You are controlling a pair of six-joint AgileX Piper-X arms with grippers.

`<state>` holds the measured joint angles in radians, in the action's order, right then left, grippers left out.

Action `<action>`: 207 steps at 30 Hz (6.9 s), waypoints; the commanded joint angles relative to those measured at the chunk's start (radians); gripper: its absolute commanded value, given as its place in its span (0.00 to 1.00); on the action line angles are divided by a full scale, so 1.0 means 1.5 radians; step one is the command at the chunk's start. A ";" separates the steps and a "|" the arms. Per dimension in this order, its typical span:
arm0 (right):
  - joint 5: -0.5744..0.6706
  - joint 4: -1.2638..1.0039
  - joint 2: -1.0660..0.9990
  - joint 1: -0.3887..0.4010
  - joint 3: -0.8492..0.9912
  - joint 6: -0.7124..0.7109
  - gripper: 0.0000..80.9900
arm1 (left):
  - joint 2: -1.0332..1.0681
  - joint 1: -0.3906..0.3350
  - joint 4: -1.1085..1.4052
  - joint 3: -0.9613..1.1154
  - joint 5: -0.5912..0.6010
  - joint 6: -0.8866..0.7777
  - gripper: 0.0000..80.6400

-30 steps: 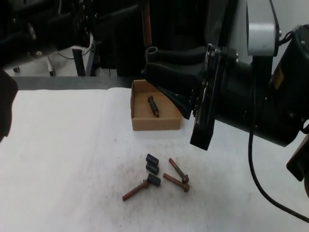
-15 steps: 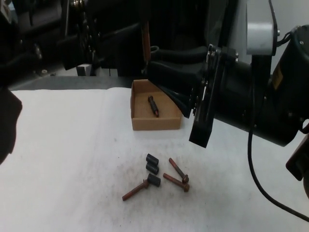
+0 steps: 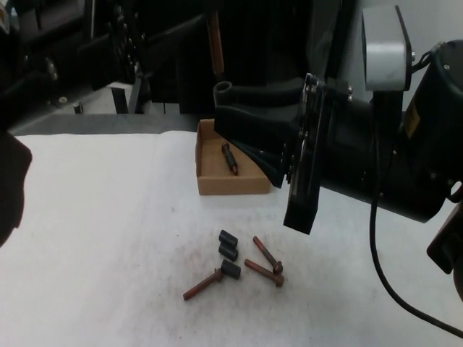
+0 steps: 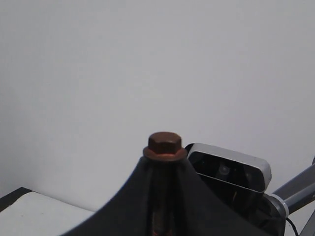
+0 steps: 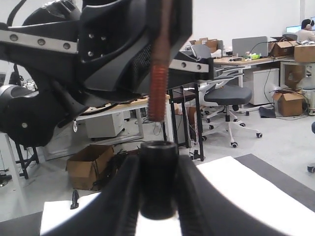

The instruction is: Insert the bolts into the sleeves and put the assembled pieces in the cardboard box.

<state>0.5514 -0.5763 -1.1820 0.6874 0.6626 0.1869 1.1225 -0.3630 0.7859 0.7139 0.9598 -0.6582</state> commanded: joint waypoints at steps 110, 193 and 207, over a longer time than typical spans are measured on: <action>0.032 0.032 -0.006 -0.032 0.022 -0.009 0.01 | -0.005 -0.025 -0.067 0.002 -0.056 0.075 0.00; -0.321 0.769 -0.700 -0.151 0.824 -0.035 0.01 | -0.035 0.057 -0.672 0.004 -0.268 0.255 0.00; -0.282 0.811 -0.741 -0.204 0.846 -0.041 0.20 | -0.069 0.057 -0.676 0.003 -0.271 0.295 0.00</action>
<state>0.0764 0.6443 -2.3078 0.3800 1.9184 0.1369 1.0306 -0.2800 -0.2314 0.7125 0.5559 -0.2276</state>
